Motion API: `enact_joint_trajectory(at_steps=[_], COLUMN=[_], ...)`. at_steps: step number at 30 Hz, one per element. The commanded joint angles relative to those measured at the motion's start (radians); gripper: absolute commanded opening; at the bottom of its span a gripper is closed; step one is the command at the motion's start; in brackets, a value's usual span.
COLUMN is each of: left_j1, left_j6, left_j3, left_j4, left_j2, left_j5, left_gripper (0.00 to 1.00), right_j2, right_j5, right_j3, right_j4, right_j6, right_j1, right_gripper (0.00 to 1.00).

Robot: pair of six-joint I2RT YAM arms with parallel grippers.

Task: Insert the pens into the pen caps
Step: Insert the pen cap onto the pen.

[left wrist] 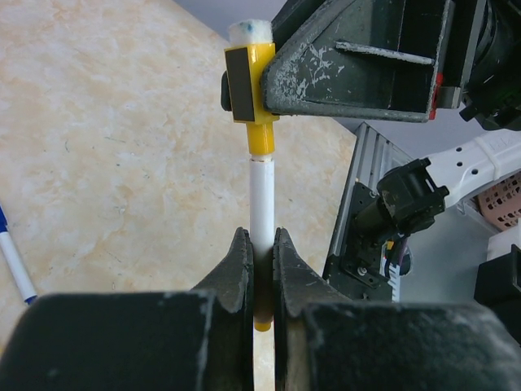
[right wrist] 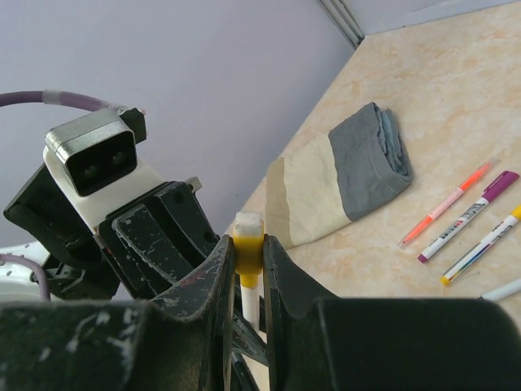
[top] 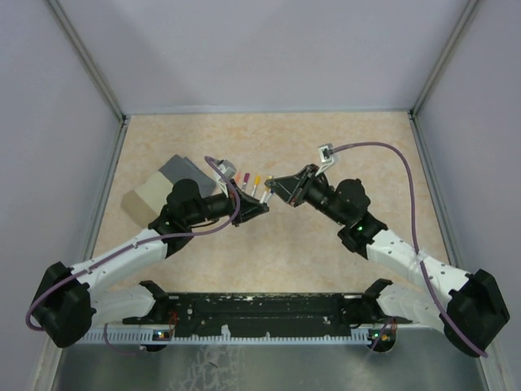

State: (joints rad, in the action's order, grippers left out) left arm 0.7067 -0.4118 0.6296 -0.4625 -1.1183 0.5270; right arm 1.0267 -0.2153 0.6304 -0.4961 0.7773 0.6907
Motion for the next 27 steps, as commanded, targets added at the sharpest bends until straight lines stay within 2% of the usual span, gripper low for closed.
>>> enact_joint_trajectory(at_steps=[1,5,9,18,27], left_j1=[0.010,0.010,0.010,0.010,0.010], left_j6=[-0.003,-0.015,-0.016,0.000,-0.002], left_j3=[0.030,0.041,0.048,0.036,0.026], left_j4=[-0.142,-0.176,-0.184,-0.148,-0.141], left_j2=[0.018,0.002,-0.012,0.014,0.021], left_j5=[-0.023,-0.029,-0.017,-0.024,-0.028], left_gripper=[0.00,0.00,0.00,0.00,0.00], right_j2=[-0.007,0.003,-0.010,-0.069,-0.130], right_j5=[-0.075,-0.040,-0.005,0.048,0.094], right_j3=[-0.021,-0.055,-0.074,-0.012,0.029], right_j4=[0.118,0.098,0.062,0.121,0.245], right_j6=[-0.001,0.012,0.038,0.000,-0.122], right_j1=[0.027,0.088,0.090,0.030,0.023], right_gripper=[0.00,0.00,0.01,0.21,0.42])
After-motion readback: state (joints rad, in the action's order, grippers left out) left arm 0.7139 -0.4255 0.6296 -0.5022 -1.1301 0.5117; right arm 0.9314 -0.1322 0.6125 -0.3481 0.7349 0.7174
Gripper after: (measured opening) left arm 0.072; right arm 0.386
